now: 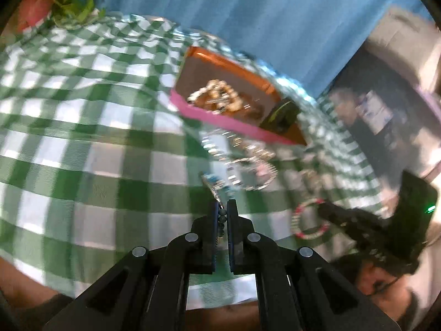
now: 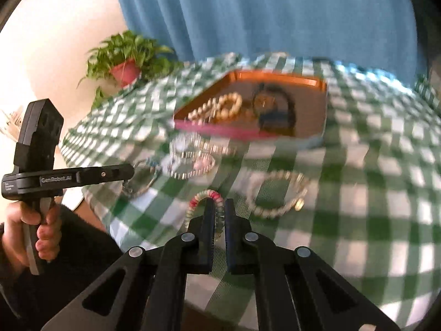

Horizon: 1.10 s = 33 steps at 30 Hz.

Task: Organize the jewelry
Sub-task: 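Grasp the teal-bead bangle with the left gripper while the right gripper grasps the pink-and-white bracelet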

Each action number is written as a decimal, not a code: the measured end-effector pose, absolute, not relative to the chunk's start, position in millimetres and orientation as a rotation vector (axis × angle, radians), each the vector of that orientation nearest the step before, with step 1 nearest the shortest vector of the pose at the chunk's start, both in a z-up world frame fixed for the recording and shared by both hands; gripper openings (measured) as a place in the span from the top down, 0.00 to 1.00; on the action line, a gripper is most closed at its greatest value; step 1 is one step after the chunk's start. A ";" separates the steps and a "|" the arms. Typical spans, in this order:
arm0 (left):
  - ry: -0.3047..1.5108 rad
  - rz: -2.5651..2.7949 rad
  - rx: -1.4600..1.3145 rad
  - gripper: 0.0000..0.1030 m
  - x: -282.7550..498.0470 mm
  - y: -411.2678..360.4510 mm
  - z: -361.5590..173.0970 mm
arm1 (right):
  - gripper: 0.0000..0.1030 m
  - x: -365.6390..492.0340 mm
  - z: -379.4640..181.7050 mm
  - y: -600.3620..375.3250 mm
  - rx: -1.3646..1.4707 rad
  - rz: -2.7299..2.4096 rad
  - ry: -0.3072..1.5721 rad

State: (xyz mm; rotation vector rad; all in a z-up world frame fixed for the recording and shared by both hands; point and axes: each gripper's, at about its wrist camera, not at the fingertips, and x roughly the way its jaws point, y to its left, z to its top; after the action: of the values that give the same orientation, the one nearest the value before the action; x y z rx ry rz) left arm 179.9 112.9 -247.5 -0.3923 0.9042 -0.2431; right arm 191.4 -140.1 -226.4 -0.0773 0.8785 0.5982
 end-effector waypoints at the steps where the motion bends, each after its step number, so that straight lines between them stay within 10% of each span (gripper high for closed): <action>1: 0.906 -0.233 -0.372 0.94 178.0 111.9 -247.2 | 0.95 191.2 -228.1 -139.5 -0.085 0.600 0.881; 17: 0.886 -0.078 -0.041 0.88 179.8 87.7 -250.3 | 0.90 191.4 -241.6 -123.8 -0.264 0.529 0.864; 20: 0.875 -0.014 0.011 0.56 181.3 88.2 -251.0 | 0.85 190.3 -243.6 -120.5 -0.285 0.538 0.861; 22: 0.893 -0.041 -0.063 0.55 185.5 100.4 -251.2 | 0.82 188.4 -244.5 -116.7 -0.309 0.541 0.852; 26: 0.906 -0.061 -0.095 0.97 186.6 106.7 -249.9 | 0.94 190.1 -244.2 -115.7 -0.313 0.541 0.858; 33: 0.895 -0.139 -0.176 1.00 175.1 95.5 -236.2 | 0.95 187.4 -236.6 -121.0 -0.278 0.524 0.839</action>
State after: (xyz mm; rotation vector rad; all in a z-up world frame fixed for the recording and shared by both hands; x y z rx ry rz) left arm 175.1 95.5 -236.2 -0.1763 0.8950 -0.1392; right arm 187.4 -121.0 -236.6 -0.2781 0.8393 0.5239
